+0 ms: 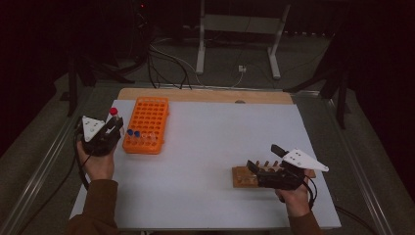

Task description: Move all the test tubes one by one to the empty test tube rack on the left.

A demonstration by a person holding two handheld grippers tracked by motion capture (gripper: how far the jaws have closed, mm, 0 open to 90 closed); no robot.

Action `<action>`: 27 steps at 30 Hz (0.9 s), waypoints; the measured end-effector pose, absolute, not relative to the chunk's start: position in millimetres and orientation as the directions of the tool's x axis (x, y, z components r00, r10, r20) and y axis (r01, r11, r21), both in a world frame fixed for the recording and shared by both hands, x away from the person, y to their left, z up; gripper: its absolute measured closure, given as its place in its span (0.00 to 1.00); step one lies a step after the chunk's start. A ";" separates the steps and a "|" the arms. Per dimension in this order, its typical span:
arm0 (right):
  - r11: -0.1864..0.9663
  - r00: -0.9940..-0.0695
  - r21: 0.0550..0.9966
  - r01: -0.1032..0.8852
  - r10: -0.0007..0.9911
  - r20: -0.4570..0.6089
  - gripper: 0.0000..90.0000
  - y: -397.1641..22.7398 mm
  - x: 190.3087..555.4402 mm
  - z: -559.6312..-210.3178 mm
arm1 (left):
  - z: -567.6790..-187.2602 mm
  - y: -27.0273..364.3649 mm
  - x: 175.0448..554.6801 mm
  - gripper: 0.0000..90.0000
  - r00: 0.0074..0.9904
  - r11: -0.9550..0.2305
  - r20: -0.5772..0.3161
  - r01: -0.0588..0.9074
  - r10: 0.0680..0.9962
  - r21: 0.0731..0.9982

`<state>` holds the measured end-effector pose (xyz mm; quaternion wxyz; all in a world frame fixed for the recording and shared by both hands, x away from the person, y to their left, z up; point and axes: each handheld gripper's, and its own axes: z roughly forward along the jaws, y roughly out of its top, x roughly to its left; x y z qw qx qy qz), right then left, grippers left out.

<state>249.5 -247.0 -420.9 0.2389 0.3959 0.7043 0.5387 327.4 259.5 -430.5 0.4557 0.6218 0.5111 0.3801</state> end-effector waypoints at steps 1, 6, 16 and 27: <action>0.108 -0.574 0.948 0.300 0.814 0.089 0.00 -246.4 249.5 -421.0 | -432.3 259.7 329.8 0.84 0.186 -0.063 0.008 0.294 0.983 0.954; 0.113 -0.571 0.951 0.288 0.818 0.075 0.00 -246.6 248.7 -420.6 | -440.4 259.7 339.6 0.84 0.177 -0.085 0.030 0.314 0.984 0.945; 0.116 -0.572 0.951 0.287 0.817 0.072 0.00 -245.2 248.6 -422.3 | -460.0 259.5 351.1 0.84 0.165 -0.057 -0.003 0.358 0.986 0.932; 0.125 -0.569 0.950 0.287 0.820 0.064 0.00 -245.0 248.7 -422.6 | -488.5 259.1 348.7 0.84 0.194 -0.075 -0.014 0.441 0.981 0.894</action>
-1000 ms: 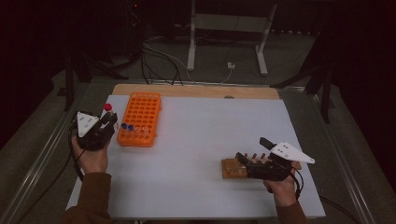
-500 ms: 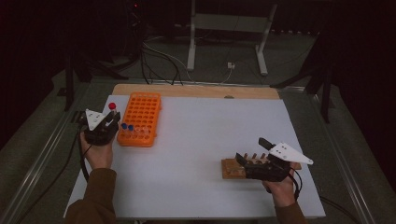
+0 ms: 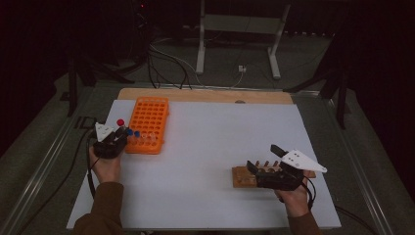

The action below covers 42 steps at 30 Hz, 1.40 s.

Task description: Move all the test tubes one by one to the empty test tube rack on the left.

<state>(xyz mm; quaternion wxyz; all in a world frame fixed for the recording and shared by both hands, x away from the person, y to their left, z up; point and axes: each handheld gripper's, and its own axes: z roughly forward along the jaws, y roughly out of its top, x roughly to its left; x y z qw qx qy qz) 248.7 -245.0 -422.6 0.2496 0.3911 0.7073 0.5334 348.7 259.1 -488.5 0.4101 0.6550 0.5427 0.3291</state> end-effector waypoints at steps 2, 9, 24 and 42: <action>0.126 -0.570 0.950 0.287 0.819 0.064 0.00 -244.8 248.7 -422.6 | -493.4 256.9 349.7 0.84 0.196 -0.095 0.002 0.467 0.981 0.879; 0.125 -0.569 0.951 0.284 0.820 0.062 0.00 -245.6 247.9 -421.6 | -495.6 256.2 350.3 0.84 0.191 -0.087 -0.008 0.482 0.982 0.872; 0.126 -0.565 0.952 0.278 0.823 0.057 0.00 -247.6 247.6 -420.0 | -489.7 264.0 339.1 0.69 0.164 -0.035 -0.053 0.493 0.985 0.869; 0.129 -0.542 0.954 0.272 0.840 0.041 0.00 -254.0 247.9 -416.8 | -465.9 275.8 304.2 0.35 0.234 0.083 -0.194 0.415 0.953 0.906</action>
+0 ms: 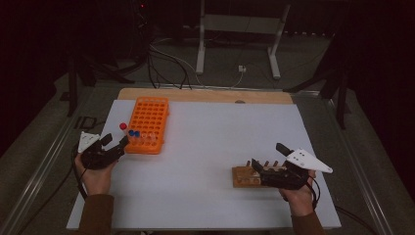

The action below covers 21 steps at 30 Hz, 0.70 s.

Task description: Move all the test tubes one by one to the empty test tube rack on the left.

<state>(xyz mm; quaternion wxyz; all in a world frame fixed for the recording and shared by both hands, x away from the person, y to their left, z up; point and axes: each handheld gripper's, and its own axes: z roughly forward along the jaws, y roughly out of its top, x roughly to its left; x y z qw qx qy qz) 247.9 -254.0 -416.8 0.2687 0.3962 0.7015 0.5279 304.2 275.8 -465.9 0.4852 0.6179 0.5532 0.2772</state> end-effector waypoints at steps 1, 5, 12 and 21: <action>0.128 -0.542 0.954 0.273 0.840 0.042 0.00 -254.3 248.0 -416.8 | -463.1 274.4 302.4 0.33 0.242 0.089 -0.202 0.407 0.949 0.909; 0.133 -0.538 0.953 0.271 0.842 0.036 0.00 -254.3 247.8 -416.9 | -455.2 269.5 296.2 0.25 0.283 0.096 -0.215 0.380 0.935 0.920; 0.141 -0.535 0.951 0.276 0.844 0.030 0.00 -255.3 248.5 -417.7 | -446.7 256.4 290.1 0.15 0.314 0.087 -0.211 0.365 0.926 0.927; 0.133 -0.534 0.949 0.286 0.844 0.043 0.00 -259.3 249.3 -419.0 | -437.8 240.4 281.0 0.01 0.352 0.056 -0.186 0.347 0.917 0.936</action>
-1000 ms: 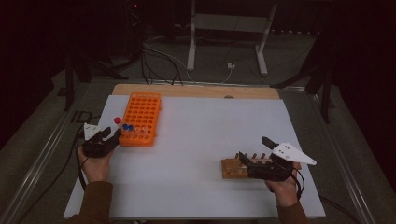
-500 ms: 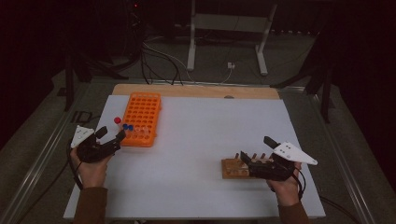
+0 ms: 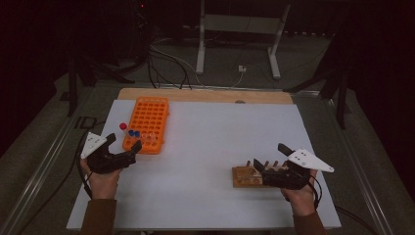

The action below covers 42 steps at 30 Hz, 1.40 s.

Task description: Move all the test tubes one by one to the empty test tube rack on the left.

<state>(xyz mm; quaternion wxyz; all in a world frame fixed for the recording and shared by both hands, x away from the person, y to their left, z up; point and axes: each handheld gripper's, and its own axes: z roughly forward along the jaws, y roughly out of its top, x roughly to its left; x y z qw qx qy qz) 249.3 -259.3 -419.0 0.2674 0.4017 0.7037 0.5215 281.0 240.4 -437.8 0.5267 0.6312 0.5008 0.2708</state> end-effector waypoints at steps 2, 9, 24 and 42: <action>0.132 -0.535 0.948 0.289 0.844 0.045 0.00 -259.8 249.5 -419.4 | -435.6 237.3 278.5 0.01 0.365 0.048 -0.179 0.340 0.914 0.939; 0.121 -0.516 0.950 0.289 0.855 0.048 0.00 -267.9 249.9 -418.4 | -432.1 229.5 273.1 0.01 0.391 0.038 -0.169 0.321 0.905 0.946; 0.102 -0.454 0.944 0.313 0.889 0.054 0.01 -297.0 251.5 -417.2 | -437.3 215.8 272.1 0.01 0.413 -0.006 -0.130 0.313 0.902 0.950; 0.110 -0.357 0.906 0.410 0.933 0.048 0.32 -338.9 240.9 -433.7 | -440.0 218.8 273.5 0.01 0.396 0.013 -0.152 0.331 0.906 0.944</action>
